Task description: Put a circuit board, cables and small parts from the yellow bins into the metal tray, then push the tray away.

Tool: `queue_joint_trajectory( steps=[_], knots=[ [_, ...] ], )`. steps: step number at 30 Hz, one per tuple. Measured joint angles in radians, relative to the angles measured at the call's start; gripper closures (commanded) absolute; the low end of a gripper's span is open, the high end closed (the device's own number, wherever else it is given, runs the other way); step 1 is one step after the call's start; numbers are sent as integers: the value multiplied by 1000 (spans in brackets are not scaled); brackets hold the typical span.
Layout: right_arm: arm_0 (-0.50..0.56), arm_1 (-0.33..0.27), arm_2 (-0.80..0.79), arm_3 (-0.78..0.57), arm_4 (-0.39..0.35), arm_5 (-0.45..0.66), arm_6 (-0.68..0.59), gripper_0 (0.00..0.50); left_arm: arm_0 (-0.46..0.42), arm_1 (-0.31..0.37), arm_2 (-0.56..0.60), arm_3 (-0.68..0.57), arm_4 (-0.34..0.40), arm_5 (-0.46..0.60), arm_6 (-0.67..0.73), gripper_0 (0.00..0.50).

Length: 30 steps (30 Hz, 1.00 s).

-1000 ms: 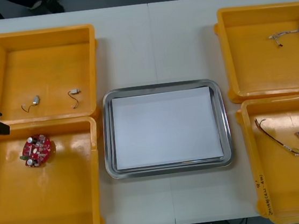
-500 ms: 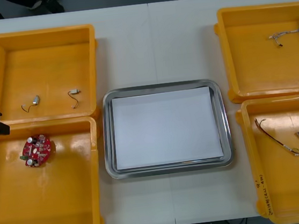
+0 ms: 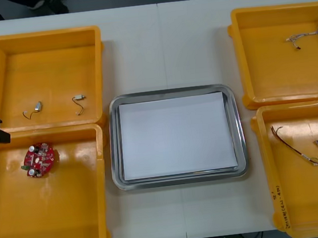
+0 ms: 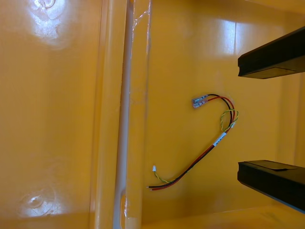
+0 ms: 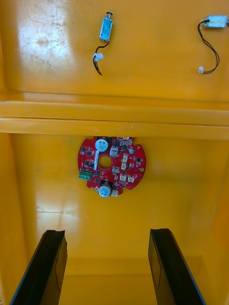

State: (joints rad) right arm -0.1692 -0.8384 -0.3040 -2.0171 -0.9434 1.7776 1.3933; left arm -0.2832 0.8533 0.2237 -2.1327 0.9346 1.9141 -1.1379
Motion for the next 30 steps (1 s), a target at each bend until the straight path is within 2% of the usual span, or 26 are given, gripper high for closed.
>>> queue_joint_trajectory(
  steps=[30],
  knots=[
    [0,0,0,0,0,0,0,0,0,0,0,0,0,0,0,0]
  ],
)
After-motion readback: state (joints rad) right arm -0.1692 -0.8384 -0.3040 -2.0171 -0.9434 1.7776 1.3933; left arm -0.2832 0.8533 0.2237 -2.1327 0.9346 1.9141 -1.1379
